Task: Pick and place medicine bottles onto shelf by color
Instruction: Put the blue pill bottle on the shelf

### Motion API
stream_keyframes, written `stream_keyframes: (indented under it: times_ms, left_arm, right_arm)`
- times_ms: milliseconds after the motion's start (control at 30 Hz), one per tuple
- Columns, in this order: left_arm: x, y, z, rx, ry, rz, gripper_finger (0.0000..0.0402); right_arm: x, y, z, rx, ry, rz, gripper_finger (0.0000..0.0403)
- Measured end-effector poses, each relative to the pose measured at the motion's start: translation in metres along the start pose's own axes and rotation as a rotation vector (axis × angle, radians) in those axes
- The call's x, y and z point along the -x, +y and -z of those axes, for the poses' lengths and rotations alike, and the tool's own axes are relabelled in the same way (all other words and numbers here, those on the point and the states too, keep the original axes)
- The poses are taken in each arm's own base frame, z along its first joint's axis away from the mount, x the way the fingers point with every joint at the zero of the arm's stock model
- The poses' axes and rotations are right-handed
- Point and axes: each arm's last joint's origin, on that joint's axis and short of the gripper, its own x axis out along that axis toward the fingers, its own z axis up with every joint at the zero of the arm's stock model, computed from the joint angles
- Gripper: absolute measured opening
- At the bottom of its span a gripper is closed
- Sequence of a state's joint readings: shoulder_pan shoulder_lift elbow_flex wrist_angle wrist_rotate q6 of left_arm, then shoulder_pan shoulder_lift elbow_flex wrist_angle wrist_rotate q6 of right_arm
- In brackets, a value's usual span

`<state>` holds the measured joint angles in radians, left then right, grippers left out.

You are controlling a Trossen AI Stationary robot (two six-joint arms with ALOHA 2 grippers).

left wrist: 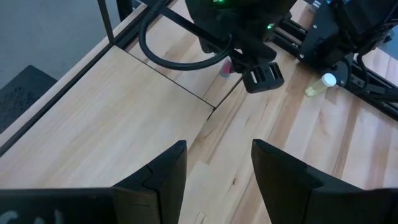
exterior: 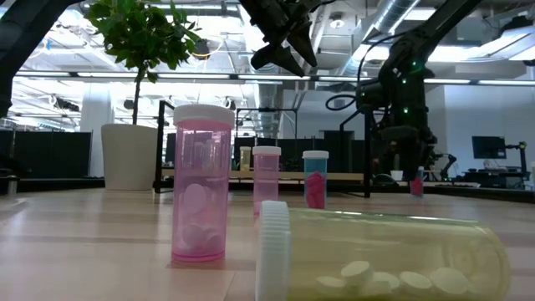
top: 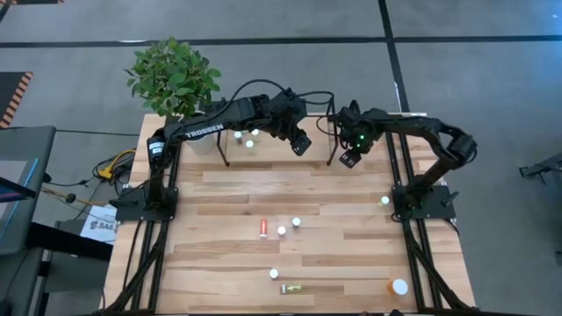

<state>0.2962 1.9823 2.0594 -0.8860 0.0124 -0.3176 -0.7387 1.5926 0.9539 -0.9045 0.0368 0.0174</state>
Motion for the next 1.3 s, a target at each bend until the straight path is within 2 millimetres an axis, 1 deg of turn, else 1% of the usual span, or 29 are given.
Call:
stream_keyframes:
  times_ms: [267, 333, 433, 567, 633, 733, 867, 967, 1167, 1300]
  left_arm:
    - [0.000, 0.000, 0.000, -0.003, 0.000, 0.000, 0.0167]
    - [0.000, 0.000, 0.000, -0.003, 0.000, 0.000, 0.0167]
    - [0.000, 0.000, 0.000, -0.002, 0.000, 0.000, 0.0167]
    - [0.000, 0.000, 0.000, -0.002, 0.000, 0.000, 0.0167]
    - [0.000, 0.000, 0.000, 0.005, 0.000, 0.000, 0.0167]
    - [0.000, 0.000, 0.000, 0.006, 0.001, 0.000, 0.0167]
    - [0.000, 0.000, 0.001, 0.025, 0.017, 0.005, 0.0167]
    - [0.000, 0.000, 0.004, 0.036, 0.047, 0.012, 0.0167]
    - [0.001, -0.002, 0.010, 0.043, 0.134, 0.088, 0.0167]
    - [0.004, -0.006, 0.016, 0.039, 0.188, 0.101, 0.0167]
  right_arm:
    - [0.003, 0.001, 0.002, -0.006, 0.005, 0.014, 0.0123]
    - [0.003, 0.001, 0.004, -0.009, 0.026, 0.015, 0.0114]
    - [0.003, 0.003, 0.007, 0.000, 0.053, 0.017, 0.0115]
    - [0.011, 0.007, 0.014, 0.017, 0.070, 0.018, 0.0137]
    - [0.018, 0.010, 0.020, 0.032, 0.077, 0.018, 0.0143]
    - [0.029, 0.017, 0.030, 0.040, 0.072, 0.019, 0.0141]
    - [0.048, 0.028, 0.044, 0.047, 0.029, 0.014, 0.0126]
    - [0.061, 0.037, 0.056, 0.052, -0.008, -0.027, 0.0122]
    - [0.081, 0.057, 0.077, 0.088, -0.074, -0.146, 0.0134]
    - [0.094, 0.075, 0.087, 0.129, -0.088, -0.193, 0.0137]
